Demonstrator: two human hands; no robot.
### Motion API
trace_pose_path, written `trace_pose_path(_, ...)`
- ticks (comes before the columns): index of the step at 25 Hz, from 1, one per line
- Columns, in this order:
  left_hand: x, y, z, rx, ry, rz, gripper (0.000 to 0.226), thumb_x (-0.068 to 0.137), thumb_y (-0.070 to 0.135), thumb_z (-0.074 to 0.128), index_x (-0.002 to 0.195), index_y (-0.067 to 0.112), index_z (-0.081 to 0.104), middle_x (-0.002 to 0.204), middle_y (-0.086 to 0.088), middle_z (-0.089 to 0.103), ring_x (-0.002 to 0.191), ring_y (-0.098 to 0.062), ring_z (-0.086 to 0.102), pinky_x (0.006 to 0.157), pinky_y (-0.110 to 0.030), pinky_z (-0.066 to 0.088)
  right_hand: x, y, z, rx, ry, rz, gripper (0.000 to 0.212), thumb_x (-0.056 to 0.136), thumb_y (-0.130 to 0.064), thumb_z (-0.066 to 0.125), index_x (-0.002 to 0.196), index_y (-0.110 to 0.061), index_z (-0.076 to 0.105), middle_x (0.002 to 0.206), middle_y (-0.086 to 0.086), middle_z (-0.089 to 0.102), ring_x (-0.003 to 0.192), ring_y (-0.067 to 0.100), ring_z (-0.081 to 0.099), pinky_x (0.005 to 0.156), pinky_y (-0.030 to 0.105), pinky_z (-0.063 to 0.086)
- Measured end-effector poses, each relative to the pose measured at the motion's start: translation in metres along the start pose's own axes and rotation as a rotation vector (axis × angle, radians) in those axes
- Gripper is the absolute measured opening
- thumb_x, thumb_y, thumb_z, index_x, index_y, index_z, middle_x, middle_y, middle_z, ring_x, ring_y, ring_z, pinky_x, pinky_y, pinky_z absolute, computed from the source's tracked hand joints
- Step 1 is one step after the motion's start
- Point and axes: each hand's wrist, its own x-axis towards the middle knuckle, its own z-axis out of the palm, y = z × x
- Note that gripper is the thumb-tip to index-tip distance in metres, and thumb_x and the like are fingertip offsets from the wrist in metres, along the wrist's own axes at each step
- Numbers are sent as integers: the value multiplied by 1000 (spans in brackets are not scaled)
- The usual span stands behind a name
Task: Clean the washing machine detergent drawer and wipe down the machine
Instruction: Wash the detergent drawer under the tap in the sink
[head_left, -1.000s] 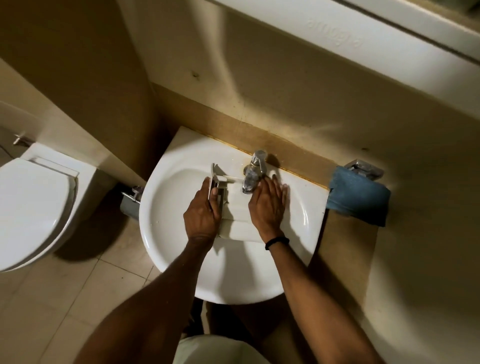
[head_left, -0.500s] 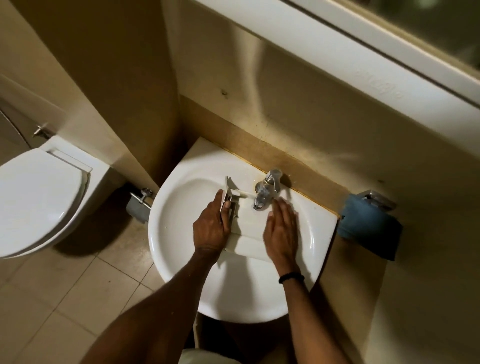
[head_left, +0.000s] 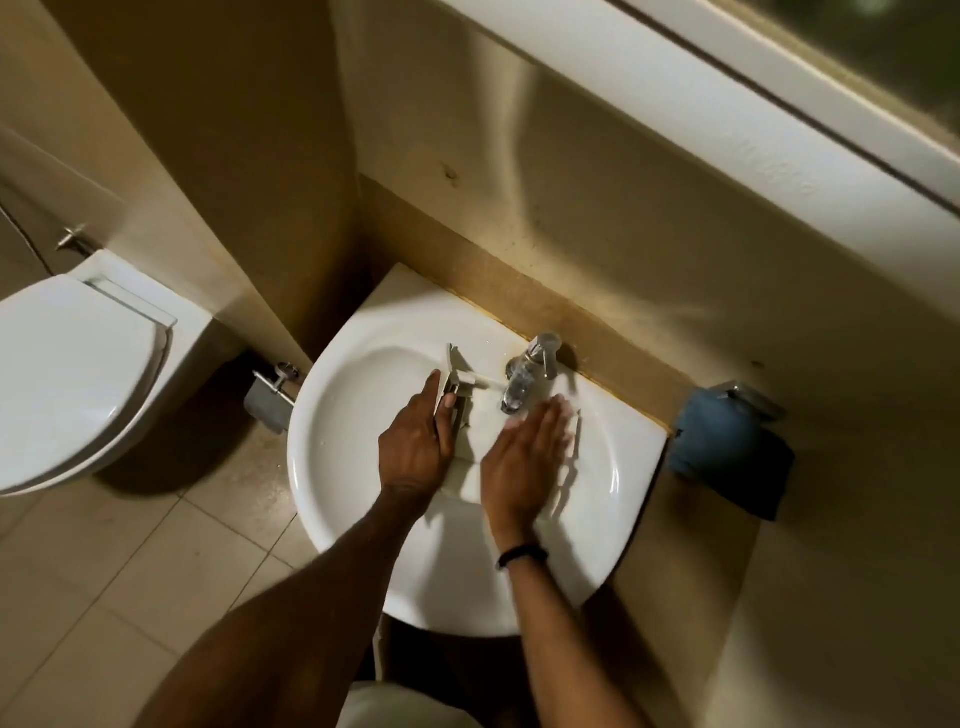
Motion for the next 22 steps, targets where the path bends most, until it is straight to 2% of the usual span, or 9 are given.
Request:
trace_pose_path(2, 5, 1, -1, -19, -3, -2, 65, 103, 52, 24, 147, 18, 58, 120, -10, 73, 100, -36, 71, 73, -42, 57, -53, 5, -3, -34, -100, -319, 60, 106, -25, 36, 156, 2, 19, 166, 18, 14, 155, 29, 10, 125, 44, 17)
trace_pose_path(4, 1, 4, -1, -25, -14, -4, 67, 102, 54, 22, 148, 19, 57, 123, -11, 72, 103, -36, 70, 75, -43, 56, -60, 34, -8, -54, -87, -405, 58, 105, -23, 39, 156, -1, 23, 166, 14, 17, 155, 26, 14, 123, 44, 24)
trace_pose_path(7, 7, 6, -2, -20, -9, -2, 68, 102, 55, 22, 149, 19, 56, 124, -11, 72, 105, -36, 69, 78, -43, 57, -14, 16, -3, 65, 84, 78, 59, 104, -24, 41, 155, 2, 24, 164, 17, 21, 154, 28, 16, 121, 50, 25)
trace_pose_path(9, 4, 2, -1, -29, -9, 8, 66, 103, 53, 23, 149, 18, 56, 125, -11, 72, 104, -36, 70, 77, -42, 57, -7, -9, -3, 118, 82, 172, 60, 105, -25, 38, 155, 3, 21, 164, 19, 18, 154, 30, 13, 121, 52, 23)
trace_pose_path(13, 3, 4, -2, -47, -22, 3, 67, 103, 54, 22, 149, 18, 55, 127, -12, 71, 108, -36, 69, 81, -43, 57, -37, 39, 0, -89, -21, -319, 61, 105, -28, 41, 156, 0, 23, 165, 16, 19, 154, 27, 14, 123, 48, 22)
trace_pose_path(17, 5, 7, -2, -30, -25, -2, 70, 102, 56, 19, 151, 19, 54, 132, -9, 69, 113, -33, 67, 85, -41, 55, -5, 8, -2, 141, 114, 262, 61, 105, -28, 36, 155, 5, 22, 164, 21, 19, 154, 32, 14, 123, 52, 19)
trace_pose_path(18, 4, 4, -2, -26, -32, -7, 70, 102, 57, 18, 151, 21, 53, 135, -7, 68, 116, -32, 66, 86, -40, 54, -11, -12, -2, 171, 76, 264, 60, 105, -26, 33, 155, 5, 21, 164, 22, 18, 154, 33, 12, 124, 51, 16)
trace_pose_path(21, 0, 1, -3, -43, -35, -28, 76, 102, 67, 12, 153, 26, 51, 139, -2, 66, 121, -27, 65, 89, -39, 54, -64, -4, 12, 23, -72, -279, 58, 103, -17, 33, 156, 2, 19, 165, 19, 13, 155, 31, 11, 124, 49, 20)
trace_pose_path(22, -1, 2, -2, -45, -39, -24, 81, 100, 71, 8, 153, 27, 50, 139, -1, 67, 121, -27, 65, 90, -39, 54, -69, 18, 9, 21, -103, -337, 57, 103, -17, 36, 156, -2, 22, 166, 15, 14, 155, 28, 13, 121, 50, 25)
